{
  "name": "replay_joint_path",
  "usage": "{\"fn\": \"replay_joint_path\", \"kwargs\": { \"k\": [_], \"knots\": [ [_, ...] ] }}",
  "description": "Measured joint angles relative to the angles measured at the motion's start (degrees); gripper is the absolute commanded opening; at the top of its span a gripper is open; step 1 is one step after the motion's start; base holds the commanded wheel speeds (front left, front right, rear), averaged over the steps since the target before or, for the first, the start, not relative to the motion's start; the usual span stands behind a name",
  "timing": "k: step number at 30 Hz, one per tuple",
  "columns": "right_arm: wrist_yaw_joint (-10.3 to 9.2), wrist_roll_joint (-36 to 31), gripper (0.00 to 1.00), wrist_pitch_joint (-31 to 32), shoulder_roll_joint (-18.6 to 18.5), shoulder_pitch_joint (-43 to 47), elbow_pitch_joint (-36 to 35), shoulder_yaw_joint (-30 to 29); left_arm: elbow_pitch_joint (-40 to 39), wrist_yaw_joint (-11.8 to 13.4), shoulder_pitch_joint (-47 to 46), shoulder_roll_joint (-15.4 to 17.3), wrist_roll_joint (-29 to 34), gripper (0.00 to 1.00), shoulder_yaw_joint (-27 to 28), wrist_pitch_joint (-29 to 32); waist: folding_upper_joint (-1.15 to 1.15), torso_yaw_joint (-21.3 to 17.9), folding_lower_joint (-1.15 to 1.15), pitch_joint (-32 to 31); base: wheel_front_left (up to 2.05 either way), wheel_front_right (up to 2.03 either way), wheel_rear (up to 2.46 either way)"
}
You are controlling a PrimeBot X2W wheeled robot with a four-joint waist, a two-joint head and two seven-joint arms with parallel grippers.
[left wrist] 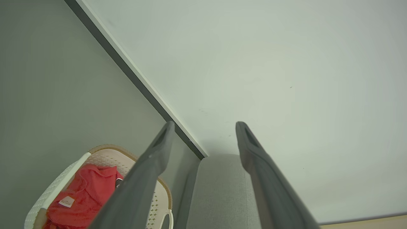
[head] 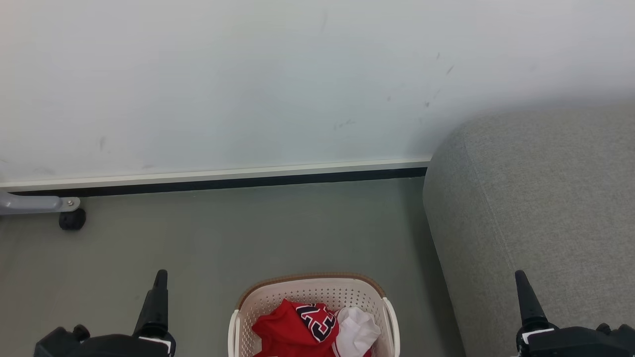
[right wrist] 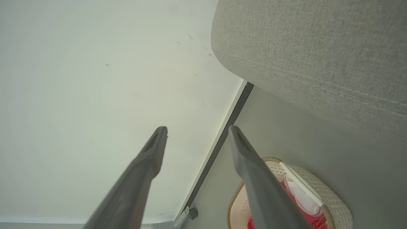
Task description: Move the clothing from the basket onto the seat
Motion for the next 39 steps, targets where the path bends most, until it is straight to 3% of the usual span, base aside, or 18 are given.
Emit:
{"fn": "replay_joint_path", "kwargs": {
  "k": [39],
  "knots": [
    [-4.19,-31.9,1.00,-7.6,-3.6,-0.2,-1.4,12.3,-3.4,5.5,2.2,3.7,35.2,1.00,-3.4,-7.6,0.00,-0.6,0.00,-0.3,0.00,0.00,0.00]
  ]
}}
